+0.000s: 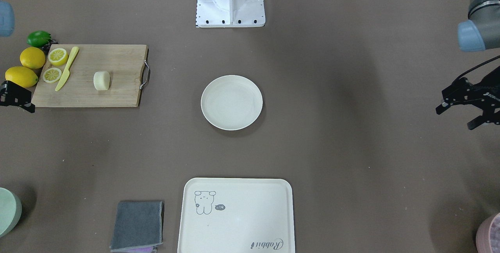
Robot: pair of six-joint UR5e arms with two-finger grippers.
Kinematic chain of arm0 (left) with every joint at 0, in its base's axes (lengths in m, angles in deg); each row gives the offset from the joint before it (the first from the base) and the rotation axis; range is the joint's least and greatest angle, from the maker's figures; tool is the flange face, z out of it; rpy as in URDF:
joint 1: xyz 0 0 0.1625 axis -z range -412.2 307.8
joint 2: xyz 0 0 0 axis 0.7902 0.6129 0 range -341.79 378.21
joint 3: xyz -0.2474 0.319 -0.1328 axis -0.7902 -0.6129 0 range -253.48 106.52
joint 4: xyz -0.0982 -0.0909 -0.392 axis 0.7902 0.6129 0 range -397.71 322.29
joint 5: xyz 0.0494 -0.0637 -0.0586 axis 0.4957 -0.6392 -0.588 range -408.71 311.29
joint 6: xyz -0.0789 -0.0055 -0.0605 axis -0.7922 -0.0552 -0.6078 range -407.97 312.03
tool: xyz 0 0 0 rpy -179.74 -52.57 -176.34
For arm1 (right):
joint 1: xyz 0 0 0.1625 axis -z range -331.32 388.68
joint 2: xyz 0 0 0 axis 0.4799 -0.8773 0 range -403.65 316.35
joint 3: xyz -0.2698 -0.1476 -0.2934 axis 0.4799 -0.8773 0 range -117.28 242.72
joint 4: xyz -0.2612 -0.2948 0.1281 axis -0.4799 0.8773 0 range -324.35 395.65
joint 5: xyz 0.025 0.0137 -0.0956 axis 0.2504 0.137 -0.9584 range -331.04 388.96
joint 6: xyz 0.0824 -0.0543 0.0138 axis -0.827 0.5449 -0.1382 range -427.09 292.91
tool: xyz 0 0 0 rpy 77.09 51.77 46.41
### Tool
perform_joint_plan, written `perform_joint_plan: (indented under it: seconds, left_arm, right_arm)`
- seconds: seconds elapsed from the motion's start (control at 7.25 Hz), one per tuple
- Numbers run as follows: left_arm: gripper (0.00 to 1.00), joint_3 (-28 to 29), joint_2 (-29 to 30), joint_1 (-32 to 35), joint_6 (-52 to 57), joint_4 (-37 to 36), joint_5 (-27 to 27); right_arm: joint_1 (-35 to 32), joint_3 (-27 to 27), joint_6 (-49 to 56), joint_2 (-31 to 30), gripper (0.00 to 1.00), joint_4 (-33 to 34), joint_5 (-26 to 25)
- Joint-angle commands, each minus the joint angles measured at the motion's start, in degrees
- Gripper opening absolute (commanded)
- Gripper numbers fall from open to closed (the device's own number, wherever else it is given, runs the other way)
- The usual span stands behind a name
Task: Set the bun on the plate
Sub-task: 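Withdraw the left arm while the right arm reaches over the cutting board, then lower the right gripper onto the pale yellow bun and close it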
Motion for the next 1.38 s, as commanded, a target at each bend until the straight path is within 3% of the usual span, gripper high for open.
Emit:
perform_joint_plan:
  seconds: [0.0,0.28,0.55,0.83,1.24]
  left_arm:
    - [0.98,-0.44,-0.84,1.52,1.21,-0.21,-1.35]
    - [0.98,-0.35,-0.93,4.32,1.48,-0.12,-1.26]
    - [0.98,-0.44,-0.93,5.65,1.56,-0.12,-1.00]
    - [0.98,-0.44,-1.02,7.05,1.57,-0.12,-0.82]
    - [0.98,-0.62,-1.19,8.38,1.57,0.14,-0.82]
  right_arm:
    - [4.27,1.00,-1.57,-1.57,1.00,0.04,1.47]
    - [12.69,4.33,-15.84,-0.70,1.00,-0.14,-0.17]
    - [16.23,5.49,-19.84,-1.65,1.00,-0.05,-1.84]
    - [21.85,5.05,-22.93,-2.36,1.00,-0.05,-7.12]
    - [23.97,6.10,-23.03,-5.16,1.00,0.30,-9.32]
